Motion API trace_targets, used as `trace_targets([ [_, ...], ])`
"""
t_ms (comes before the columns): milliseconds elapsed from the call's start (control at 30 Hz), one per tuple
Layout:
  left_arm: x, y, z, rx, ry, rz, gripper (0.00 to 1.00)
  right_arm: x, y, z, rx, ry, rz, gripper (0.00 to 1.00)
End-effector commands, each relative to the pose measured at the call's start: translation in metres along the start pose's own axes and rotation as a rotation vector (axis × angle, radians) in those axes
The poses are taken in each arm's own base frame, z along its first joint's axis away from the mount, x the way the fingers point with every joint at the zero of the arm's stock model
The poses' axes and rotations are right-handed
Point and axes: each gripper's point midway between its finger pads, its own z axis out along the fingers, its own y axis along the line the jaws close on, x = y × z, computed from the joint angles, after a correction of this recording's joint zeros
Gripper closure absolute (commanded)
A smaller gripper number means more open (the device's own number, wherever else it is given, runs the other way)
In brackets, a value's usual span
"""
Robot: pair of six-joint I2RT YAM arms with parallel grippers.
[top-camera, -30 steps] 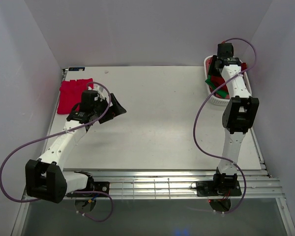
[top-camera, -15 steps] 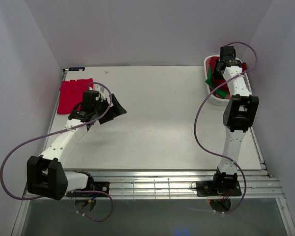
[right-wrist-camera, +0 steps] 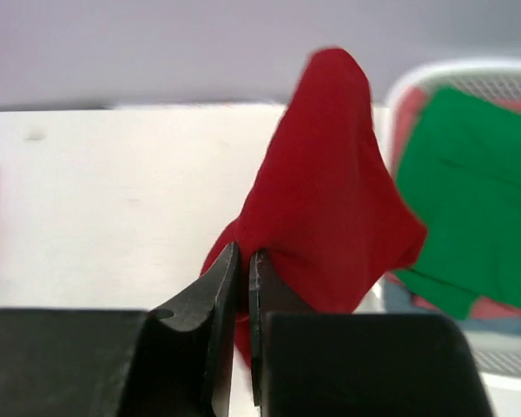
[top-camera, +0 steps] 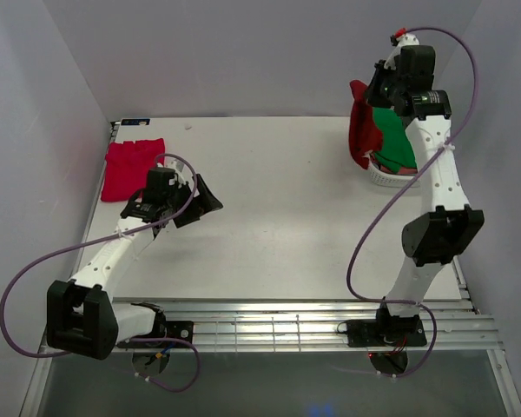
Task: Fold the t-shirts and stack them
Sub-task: Grab the tshirt from the pile, then move the tshirt to the center of the board
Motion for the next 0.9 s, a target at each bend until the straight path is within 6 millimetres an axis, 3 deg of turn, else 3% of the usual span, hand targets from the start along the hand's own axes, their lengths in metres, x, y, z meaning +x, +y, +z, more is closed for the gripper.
trace_targets([
  [0,-0.007,-0.012,-0.010,0.045,-0.043,-0.004,0.02,-0.058,0.079,-0.080,-0.265,-0.173,-0.016,0.92],
  [33,-0.006,-0.013,-0.012,0.049,-0.047,-0.003,0.02,-0.064,0.089,-0.097,-0.301,-0.191,-0.018,0.92],
  [133,-0.005,-0.011,-0.015,0.047,-0.058,-0.003,0.02,-0.058,0.093,-0.118,-0.308,-0.186,0.010,0.92],
  [167,-0.004,-0.011,-0.016,0.048,-0.057,-0.005,0.02,-0.030,0.085,-0.103,-0.279,-0.116,0.028,0.92],
  [267,0.000,-0.012,-0.021,0.061,-0.058,-0.017,0.02,0.022,0.068,-0.094,-0.216,0.003,0.070,0.92],
  [300,0.001,-0.012,-0.023,0.065,-0.063,-0.020,0.02,0.080,0.059,-0.077,-0.192,0.136,0.094,0.92],
  [367,0.003,-0.012,-0.027,0.069,-0.071,-0.019,0.02,0.131,0.049,-0.080,-0.147,0.211,0.124,0.87],
  [400,0.005,-0.011,-0.030,0.069,-0.078,-0.015,0.02,0.201,0.032,-0.074,-0.083,0.355,0.142,0.79],
  [433,0.007,-0.010,-0.031,0.071,-0.077,-0.008,0.02,0.227,0.019,-0.079,-0.018,0.383,0.139,0.56],
  [467,0.009,-0.009,-0.033,0.066,-0.071,-0.007,0.02,0.257,0.009,-0.082,0.029,0.438,0.140,0.47],
  [500,0.010,-0.008,-0.035,0.066,-0.075,-0.006,0.02,0.308,-0.001,-0.091,0.077,0.546,0.137,0.41],
  [533,0.012,-0.008,-0.036,0.071,-0.072,-0.005,0.02,0.322,-0.010,-0.097,0.130,0.558,0.118,0.38],
  [600,0.015,-0.008,-0.039,0.075,-0.067,-0.001,0.02,0.338,0.002,-0.106,0.093,0.567,0.066,0.37],
  [667,0.016,-0.007,-0.040,0.074,-0.069,0.001,0.02,0.330,0.024,-0.110,0.001,0.493,0.026,0.36],
  [767,0.018,-0.005,-0.038,0.069,-0.060,0.001,0.02,0.310,0.078,-0.112,-0.202,0.449,-0.040,0.38],
  [833,0.021,-0.004,-0.037,0.068,-0.048,-0.004,0.02,0.316,0.107,-0.107,-0.296,0.495,-0.074,0.39],
  [867,0.022,-0.006,-0.037,0.074,-0.043,-0.006,0.02,0.300,0.125,-0.101,-0.337,0.464,-0.090,0.39],
])
